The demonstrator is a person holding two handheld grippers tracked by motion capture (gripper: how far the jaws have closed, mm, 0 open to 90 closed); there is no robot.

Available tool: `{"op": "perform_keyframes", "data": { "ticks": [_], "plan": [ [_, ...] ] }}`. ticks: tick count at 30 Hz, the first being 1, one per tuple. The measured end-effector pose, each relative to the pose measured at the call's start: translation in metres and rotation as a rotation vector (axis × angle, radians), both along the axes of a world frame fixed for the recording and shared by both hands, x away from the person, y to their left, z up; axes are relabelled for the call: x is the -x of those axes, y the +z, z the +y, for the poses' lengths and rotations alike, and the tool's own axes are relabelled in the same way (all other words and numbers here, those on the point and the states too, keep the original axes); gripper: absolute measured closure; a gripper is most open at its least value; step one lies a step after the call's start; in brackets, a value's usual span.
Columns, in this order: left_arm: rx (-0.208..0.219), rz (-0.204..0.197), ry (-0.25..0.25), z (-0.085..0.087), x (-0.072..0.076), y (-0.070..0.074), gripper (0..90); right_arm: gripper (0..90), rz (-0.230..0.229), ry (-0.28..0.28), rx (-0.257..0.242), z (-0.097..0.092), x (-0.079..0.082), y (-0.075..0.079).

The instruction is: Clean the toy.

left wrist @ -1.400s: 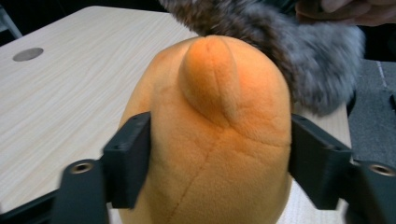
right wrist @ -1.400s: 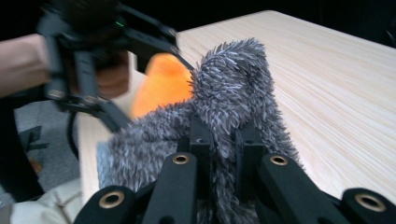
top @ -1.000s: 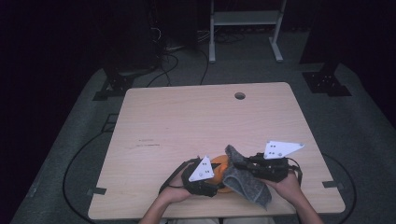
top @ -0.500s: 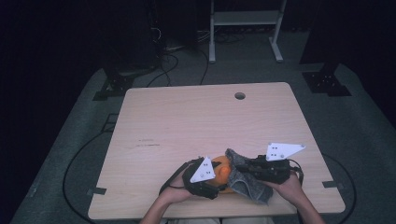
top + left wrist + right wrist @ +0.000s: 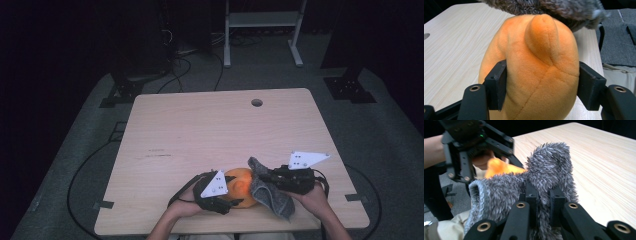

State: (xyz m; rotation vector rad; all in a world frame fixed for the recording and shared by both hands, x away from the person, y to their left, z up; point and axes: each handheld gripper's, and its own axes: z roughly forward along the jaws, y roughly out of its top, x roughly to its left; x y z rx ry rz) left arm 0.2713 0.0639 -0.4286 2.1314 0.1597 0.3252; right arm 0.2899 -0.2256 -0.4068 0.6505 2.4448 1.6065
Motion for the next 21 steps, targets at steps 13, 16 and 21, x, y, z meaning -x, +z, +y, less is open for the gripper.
{"op": "perform_keyframes", "data": {
  "ticks": [13,16,21],
  "plan": [
    [0.015,0.033,-0.008,0.012,-0.005,-0.001,32.6,80.5,0.036,-0.015,-0.043,-0.011,-0.006,-0.003],
    [0.02,0.039,-0.004,0.016,-0.006,-0.001,32.2,80.4,0.043,0.001,-0.03,-0.008,-0.005,-0.005],
    [0.023,0.048,0.004,0.018,-0.008,-0.001,31.8,80.4,0.08,-0.041,0.006,-0.015,-0.012,-0.016]
  ]
}}
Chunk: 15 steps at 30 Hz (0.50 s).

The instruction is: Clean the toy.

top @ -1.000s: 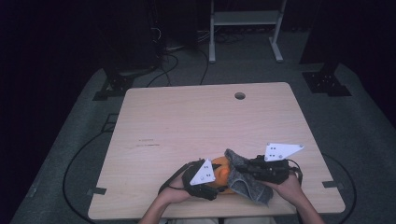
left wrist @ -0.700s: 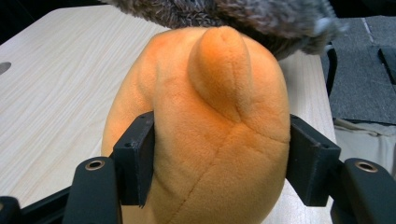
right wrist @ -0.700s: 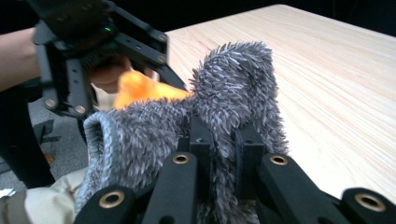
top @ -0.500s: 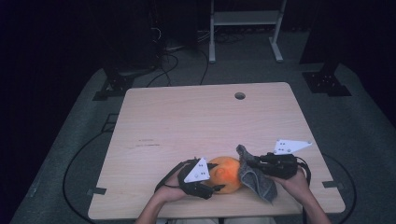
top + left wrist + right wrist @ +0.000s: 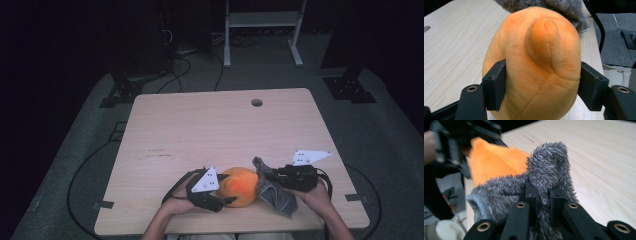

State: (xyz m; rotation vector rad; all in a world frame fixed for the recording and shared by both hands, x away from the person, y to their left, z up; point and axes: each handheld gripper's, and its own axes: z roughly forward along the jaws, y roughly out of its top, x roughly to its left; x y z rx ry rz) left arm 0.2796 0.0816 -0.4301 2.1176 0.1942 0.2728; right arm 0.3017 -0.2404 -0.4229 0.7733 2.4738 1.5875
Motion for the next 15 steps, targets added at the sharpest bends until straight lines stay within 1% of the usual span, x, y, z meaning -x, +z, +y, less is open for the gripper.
{"op": "perform_keyframes", "data": {
  "ticks": [1,3,5,6,7,8,9,11,13,15],
  "plan": [
    [0.0,0.001,0.002,0.0,0.0,0.0,31.5,80.4,-0.002,-0.006,-0.003,-0.002,0.0,0.0],
    [0.004,0.006,0.004,0.001,-0.001,0.0,31.1,80.4,-0.012,-0.002,-0.036,-0.003,0.002,0.005],
    [0.006,0.008,0.006,0.002,-0.002,0.0,31.0,80.4,-0.028,0.017,-0.082,-0.001,0.005,0.01],
    [0.009,0.009,0.006,0.002,-0.002,-0.001,31.0,80.5,-0.03,0.03,-0.097,0.001,0.006,0.012],
    [0.009,0.011,0.006,0.003,-0.002,0.0,31.0,80.4,-0.028,0.034,-0.092,0.004,0.006,0.012],
    [0.008,0.012,0.008,0.003,-0.003,-0.001,30.9,80.4,-0.027,0.034,-0.064,0.006,0.005,0.01],
    [0.006,0.014,0.009,0.004,-0.003,-0.001,30.7,80.4,-0.016,0.034,-0.047,0.009,0.004,0.005],
    [0.014,0.019,0.014,0.004,-0.004,-0.001,30.5,80.4,0.004,0.03,-0.041,0.008,0.002,0.001],
    [0.02,0.027,0.022,0.006,-0.005,-0.001,30.1,80.4,0.003,0.004,-0.004,0.004,0.0,-0.001],
    [0.027,0.033,0.026,0.007,-0.006,-0.002,30.0,80.4,0.01,-0.013,0.0,0.0,-0.001,-0.002]
  ]
}}
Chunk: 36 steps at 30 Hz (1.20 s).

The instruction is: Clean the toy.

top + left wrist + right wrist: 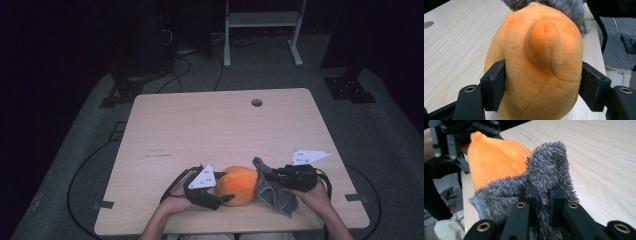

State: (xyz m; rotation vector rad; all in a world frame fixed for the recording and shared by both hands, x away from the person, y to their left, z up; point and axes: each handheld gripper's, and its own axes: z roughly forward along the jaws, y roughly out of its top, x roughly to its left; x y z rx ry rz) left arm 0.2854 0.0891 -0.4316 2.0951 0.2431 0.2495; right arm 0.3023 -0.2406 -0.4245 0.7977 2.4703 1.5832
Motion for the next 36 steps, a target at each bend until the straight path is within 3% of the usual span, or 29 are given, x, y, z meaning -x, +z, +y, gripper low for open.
{"op": "perform_keyframes", "data": {
  "ticks": [4,6,9,13,17,21,30,36],
  "plan": [
    [0.01,0.006,0.006,0.0,-0.001,-0.001,29.7,80.4,-0.026,0.027,-0.07,0.002,0.005,0.008],
    [0.013,0.006,0.013,-0.001,-0.002,-0.001,29.3,80.4,-0.042,0.054,-0.077,0.007,0.007,0.011],
    [0.026,0.02,0.033,0.0,-0.004,-0.002,28.9,80.4,-0.032,0.045,-0.035,0.012,0.005,0.006],
    [0.048,0.04,0.054,0.002,-0.007,-0.002,28.7,80.4,-0.011,0.005,0.012,0.006,0.001,0.0],
    [0.06,0.052,0.071,0.002,-0.008,-0.002,28.3,80.4,-0.039,0.021,-0.02,0.006,0.005,0.007],
    [0.06,0.055,0.089,-0.001,-0.008,-0.001,28.1,80.5,-0.043,0.036,-0.021,0.014,0.006,0.009],
    [0.031,0.014,0.11,-0.017,-0.002,0.002,28.8,80.5,-0.108,0.123,-0.023,0.039,0.02,0.024],
    [0.047,0.02,0.092,-0.019,-0.001,0.001,25.7,80.5,-0.1,0.102,-0.021,0.034,0.016,0.022]
  ]
}}
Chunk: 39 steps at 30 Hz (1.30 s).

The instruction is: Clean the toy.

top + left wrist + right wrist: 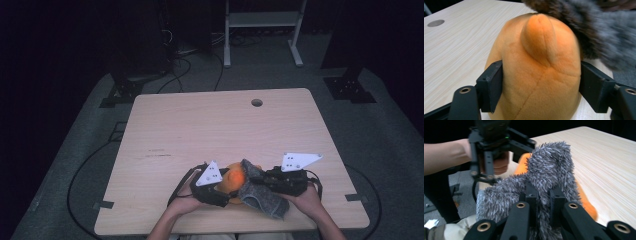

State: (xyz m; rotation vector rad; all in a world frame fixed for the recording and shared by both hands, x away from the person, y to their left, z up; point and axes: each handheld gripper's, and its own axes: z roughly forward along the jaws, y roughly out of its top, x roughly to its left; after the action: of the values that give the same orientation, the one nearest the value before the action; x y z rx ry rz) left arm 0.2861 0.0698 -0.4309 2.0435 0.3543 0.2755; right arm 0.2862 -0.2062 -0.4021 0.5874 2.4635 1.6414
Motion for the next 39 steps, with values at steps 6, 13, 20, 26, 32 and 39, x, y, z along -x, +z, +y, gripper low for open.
{"op": "perform_keyframes", "data": {
  "ticks": [6,13,20,26,32,39],
  "plan": [
    [-0.037,-0.052,-0.001,-0.01,0.005,0.003,31.0,80.5,-0.022,-0.016,0.015,0.0,0.003,0.008],
    [-0.115,-0.139,-0.05,-0.023,0.019,0.003,32.2,80.5,-0.066,0.049,0.04,0.021,0.013,0.024],
    [-0.02,-0.082,-0.066,-0.016,0.011,0.001,17.6,80.5,0.001,0.045,0.011,0.009,0.005,0.013],
    [-0.031,-0.065,-0.063,-0.018,0.009,-0.005,27.2,80.5,0.024,0.04,0.006,0.002,0.0,0.01],
    [-0.027,-0.065,-0.069,-0.016,0.009,-0.005,29.7,80.5,0.098,-0.068,0.008,-0.027,-0.016,-0.009],
    [0.051,0.024,-0.048,-0.002,-0.005,-0.002,13.8,80.5,0.115,-0.109,0.005,-0.037,-0.02,-0.016]
  ]
}}
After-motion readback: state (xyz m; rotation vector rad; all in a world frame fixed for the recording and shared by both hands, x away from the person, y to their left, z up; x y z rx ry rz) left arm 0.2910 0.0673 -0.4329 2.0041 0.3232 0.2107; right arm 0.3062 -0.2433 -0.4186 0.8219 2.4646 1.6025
